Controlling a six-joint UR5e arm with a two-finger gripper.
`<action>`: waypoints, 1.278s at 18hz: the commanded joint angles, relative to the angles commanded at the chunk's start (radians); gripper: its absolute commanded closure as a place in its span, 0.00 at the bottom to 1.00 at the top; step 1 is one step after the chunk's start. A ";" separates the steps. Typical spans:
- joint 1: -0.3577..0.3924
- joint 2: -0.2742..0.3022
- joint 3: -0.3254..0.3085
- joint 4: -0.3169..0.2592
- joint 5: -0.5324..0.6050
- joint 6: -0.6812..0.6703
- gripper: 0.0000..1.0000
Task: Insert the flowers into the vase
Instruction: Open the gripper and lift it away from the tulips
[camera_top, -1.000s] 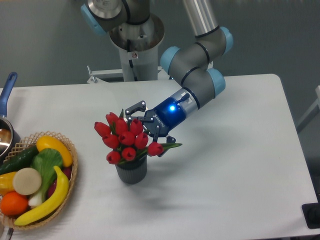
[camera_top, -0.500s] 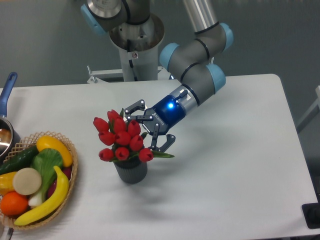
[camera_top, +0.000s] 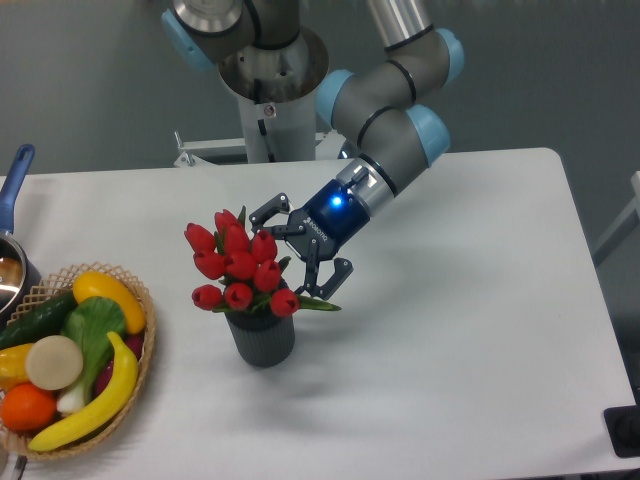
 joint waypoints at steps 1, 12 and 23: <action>0.002 0.014 -0.003 0.000 0.050 0.000 0.00; 0.069 0.222 -0.006 -0.003 0.415 -0.005 0.00; 0.233 0.341 0.145 -0.132 0.929 0.003 0.00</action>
